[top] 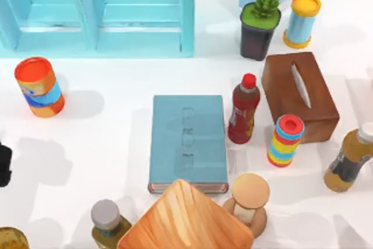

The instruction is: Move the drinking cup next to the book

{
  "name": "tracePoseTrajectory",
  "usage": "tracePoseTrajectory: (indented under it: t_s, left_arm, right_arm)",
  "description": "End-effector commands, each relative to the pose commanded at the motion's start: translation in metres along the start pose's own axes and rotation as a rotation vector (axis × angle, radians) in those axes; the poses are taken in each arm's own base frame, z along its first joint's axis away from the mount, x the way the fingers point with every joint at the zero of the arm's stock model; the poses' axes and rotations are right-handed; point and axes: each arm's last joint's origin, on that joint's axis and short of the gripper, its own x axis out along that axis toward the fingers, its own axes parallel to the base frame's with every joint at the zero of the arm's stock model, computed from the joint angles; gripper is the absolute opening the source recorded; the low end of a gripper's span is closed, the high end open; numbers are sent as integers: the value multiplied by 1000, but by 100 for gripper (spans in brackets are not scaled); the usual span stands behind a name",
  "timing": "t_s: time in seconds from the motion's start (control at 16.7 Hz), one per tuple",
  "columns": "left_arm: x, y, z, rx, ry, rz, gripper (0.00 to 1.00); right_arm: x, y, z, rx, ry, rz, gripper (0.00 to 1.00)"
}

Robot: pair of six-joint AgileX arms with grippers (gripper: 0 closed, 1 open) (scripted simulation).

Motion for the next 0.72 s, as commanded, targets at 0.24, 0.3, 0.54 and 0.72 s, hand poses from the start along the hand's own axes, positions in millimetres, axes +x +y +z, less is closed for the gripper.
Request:
tracePoseTrajectory:
  t_s: [0.24, 0.3, 0.54, 0.72]
  left_arm:
    - [28, 20, 26, 398, 313, -130, 100]
    - [39, 26, 30, 501, 394, -191, 100]
    - [83, 56, 27, 836, 661, -522, 100]
    - [105, 85, 15, 970, 757, -780, 100]
  right_arm:
    - [0, 0, 0, 0, 0, 0, 100]
    - [0, 0, 0, 0, 0, 0, 100]
    - [0, 0, 0, 0, 0, 0, 100]
    - [0, 0, 0, 0, 0, 0, 100]
